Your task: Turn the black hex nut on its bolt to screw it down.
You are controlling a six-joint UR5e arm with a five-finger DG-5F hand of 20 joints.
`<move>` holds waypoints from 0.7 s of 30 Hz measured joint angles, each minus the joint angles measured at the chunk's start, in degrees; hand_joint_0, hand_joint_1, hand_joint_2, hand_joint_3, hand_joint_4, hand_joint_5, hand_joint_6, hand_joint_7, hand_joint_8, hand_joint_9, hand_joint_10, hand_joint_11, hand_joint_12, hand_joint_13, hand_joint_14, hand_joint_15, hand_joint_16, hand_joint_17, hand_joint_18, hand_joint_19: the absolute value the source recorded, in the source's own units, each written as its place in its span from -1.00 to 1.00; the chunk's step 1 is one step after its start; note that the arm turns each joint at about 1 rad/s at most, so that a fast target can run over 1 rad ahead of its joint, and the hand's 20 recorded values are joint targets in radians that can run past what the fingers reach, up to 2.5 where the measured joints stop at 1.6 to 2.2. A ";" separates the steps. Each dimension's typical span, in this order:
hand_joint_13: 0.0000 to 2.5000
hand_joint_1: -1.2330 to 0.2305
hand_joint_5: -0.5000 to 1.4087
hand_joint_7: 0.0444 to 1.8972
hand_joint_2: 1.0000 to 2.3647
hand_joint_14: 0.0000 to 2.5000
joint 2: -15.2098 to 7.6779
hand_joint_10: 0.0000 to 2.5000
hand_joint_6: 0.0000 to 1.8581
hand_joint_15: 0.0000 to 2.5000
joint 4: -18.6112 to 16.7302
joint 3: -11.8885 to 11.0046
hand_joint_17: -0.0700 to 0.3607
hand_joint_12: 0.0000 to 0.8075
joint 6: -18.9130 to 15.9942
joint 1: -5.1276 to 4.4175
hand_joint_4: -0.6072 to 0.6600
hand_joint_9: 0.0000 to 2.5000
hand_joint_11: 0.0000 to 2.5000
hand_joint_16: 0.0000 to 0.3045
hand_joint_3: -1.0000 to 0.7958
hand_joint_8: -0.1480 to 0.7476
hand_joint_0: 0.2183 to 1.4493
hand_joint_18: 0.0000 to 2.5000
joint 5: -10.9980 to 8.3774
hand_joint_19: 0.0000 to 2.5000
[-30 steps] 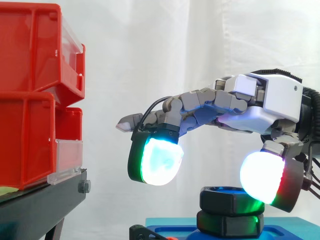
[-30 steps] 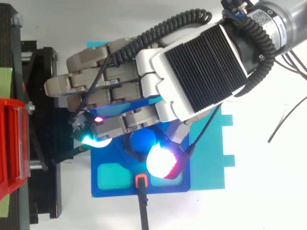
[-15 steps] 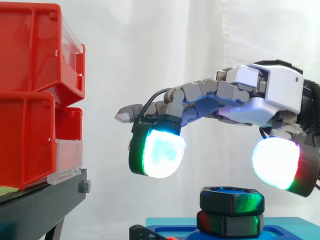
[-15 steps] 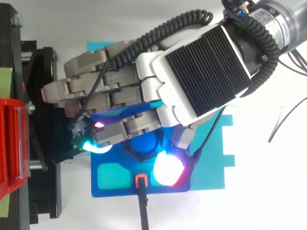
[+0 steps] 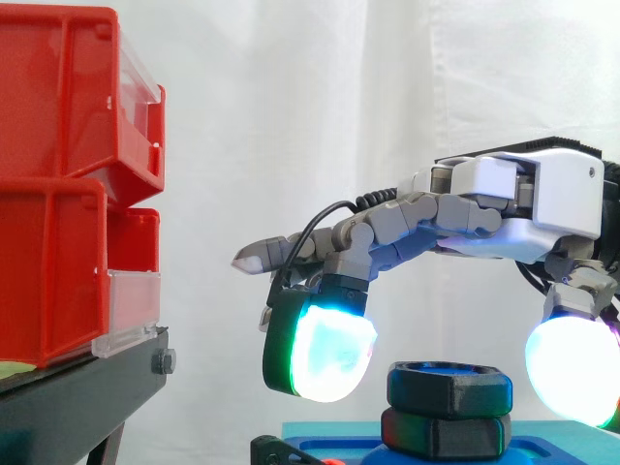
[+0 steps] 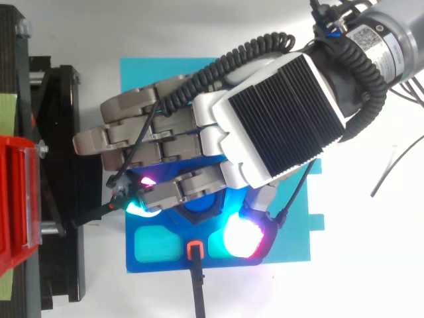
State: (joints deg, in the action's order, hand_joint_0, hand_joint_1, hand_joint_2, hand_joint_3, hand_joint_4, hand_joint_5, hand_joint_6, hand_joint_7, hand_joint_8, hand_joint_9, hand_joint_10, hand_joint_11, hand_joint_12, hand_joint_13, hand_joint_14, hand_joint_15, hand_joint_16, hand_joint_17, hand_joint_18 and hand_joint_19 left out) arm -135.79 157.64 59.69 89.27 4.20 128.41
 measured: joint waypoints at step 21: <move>-0.80 0.14 -0.57 0.03 -1.00 -1.00 0.00 -1.00 -0.41 -1.00 0.64 0.03 -0.10 -0.11 0.03 -0.34 0.60 -0.67 -0.94 -0.64 -0.44 0.23 -0.77 -0.90 -0.06 -0.73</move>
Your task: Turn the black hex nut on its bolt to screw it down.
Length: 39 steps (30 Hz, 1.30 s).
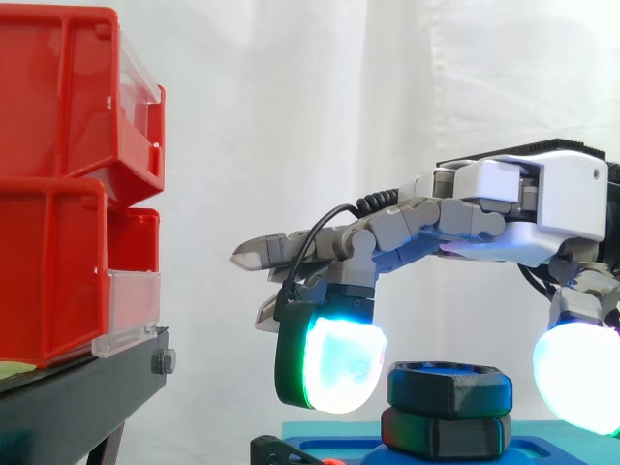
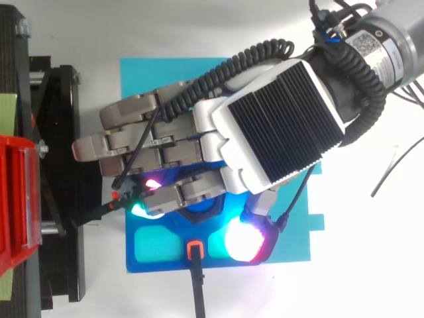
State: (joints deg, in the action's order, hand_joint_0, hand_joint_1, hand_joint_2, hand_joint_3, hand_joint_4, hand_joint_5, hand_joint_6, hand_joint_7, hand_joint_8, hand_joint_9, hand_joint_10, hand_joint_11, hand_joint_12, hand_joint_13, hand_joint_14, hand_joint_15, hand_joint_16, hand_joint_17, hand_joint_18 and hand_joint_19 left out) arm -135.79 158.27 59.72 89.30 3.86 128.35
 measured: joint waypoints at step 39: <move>-0.81 0.07 -0.57 -0.07 -1.00 -1.00 -0.01 -1.00 -0.34 -1.00 -6.87 2.49 -0.16 -0.19 -4.04 -1.33 0.57 -0.67 -0.92 -0.68 -0.44 0.20 -0.70 -0.91 0.20 -0.74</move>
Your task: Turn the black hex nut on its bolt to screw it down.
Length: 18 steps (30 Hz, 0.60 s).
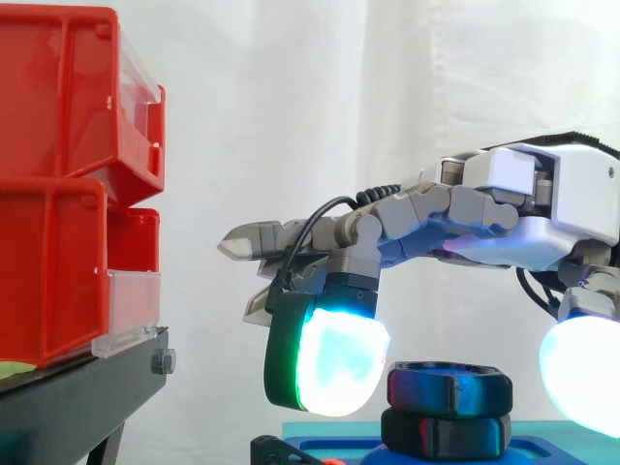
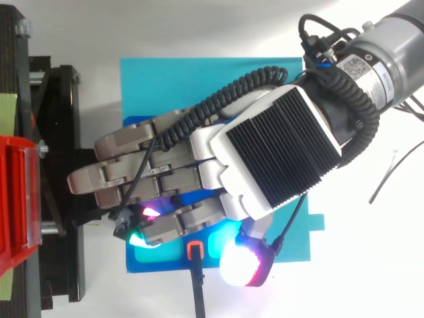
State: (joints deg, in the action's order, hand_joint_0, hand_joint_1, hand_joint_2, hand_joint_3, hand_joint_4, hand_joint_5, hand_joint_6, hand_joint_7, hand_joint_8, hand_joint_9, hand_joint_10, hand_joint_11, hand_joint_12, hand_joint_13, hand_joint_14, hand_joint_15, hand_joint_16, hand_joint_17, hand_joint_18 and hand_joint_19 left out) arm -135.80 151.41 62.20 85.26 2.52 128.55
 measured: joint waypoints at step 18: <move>-0.82 0.07 -0.57 -0.13 -1.00 -1.00 0.01 -1.00 -0.30 -1.00 0.28 0.09 -0.19 -0.22 -0.28 0.34 0.56 -0.66 -0.92 -0.69 -0.44 0.20 -0.69 -0.92 0.11 -0.74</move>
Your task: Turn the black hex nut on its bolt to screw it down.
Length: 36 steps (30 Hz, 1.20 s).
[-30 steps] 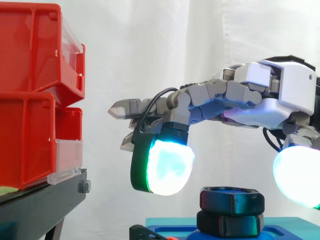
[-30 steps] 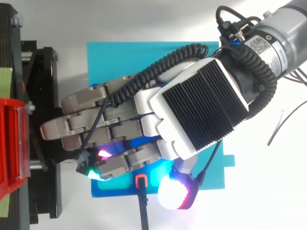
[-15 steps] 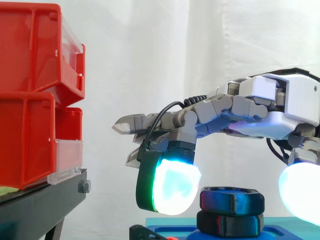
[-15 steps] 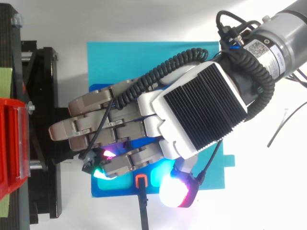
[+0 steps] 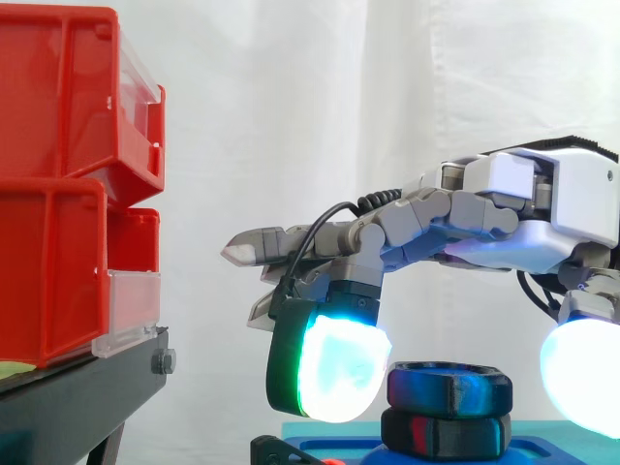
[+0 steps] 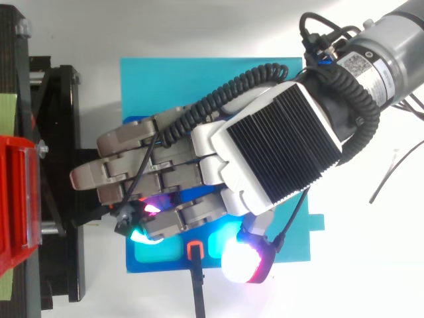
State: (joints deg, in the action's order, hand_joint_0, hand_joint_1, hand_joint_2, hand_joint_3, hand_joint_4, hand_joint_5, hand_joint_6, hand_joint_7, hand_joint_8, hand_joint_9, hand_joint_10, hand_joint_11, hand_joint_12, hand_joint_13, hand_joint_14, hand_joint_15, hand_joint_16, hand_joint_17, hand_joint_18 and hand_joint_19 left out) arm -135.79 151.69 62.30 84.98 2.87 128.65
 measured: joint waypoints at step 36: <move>-0.83 0.07 -0.58 0.08 -1.00 -1.00 -0.01 -1.00 -0.46 -1.00 -2.89 0.04 -0.19 -0.23 -0.38 5.14 0.56 -0.66 -0.95 -0.70 -0.44 0.21 -0.70 -0.94 6.31 -0.75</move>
State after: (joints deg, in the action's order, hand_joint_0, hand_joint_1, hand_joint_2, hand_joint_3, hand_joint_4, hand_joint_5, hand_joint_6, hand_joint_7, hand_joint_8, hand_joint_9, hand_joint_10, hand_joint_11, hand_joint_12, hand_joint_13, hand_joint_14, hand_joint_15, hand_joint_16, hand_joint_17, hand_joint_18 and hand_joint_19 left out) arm -135.80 148.79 62.34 84.60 8.01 134.97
